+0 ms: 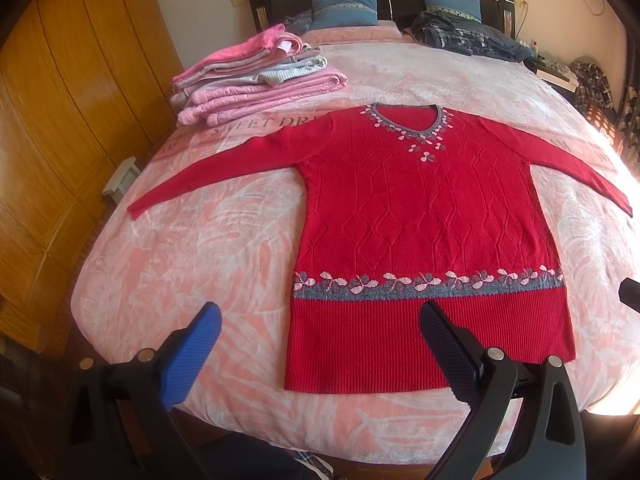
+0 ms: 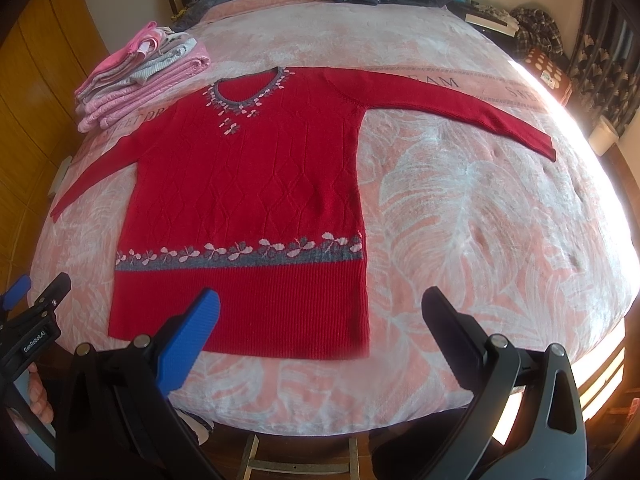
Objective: Fold small clothes
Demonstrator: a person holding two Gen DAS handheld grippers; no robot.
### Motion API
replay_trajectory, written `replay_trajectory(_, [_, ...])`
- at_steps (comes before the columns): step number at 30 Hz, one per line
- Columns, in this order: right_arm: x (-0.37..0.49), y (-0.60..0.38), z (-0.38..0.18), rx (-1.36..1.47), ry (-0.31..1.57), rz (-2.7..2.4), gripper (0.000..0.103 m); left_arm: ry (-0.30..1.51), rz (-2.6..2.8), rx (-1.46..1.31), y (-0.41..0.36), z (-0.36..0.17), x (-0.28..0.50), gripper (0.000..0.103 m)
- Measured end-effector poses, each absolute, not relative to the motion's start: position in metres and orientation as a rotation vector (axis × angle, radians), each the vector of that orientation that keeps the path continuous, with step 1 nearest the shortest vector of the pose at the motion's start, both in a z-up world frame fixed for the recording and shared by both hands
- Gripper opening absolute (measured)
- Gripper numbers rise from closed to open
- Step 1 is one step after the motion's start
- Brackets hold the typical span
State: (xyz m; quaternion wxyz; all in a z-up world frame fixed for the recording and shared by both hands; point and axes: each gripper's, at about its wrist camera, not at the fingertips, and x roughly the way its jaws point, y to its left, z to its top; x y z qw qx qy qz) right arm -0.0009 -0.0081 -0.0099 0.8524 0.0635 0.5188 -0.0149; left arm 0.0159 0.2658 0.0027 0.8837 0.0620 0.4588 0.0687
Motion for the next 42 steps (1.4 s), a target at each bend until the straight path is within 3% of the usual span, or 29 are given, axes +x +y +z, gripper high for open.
replay_trajectory(31, [0.001, -0.015, -0.013, 0.153, 1.091, -0.029, 0.1, 0.963, 0.145, 0.125, 0.267, 0.001, 0.017, 0.099])
replay_trajectory(42, [0.089, -0.103, 0.003, 0.161, 1.059, -0.009, 0.1, 0.943, 0.089, 0.182, 0.216, 0.015, 0.095, 0.099])
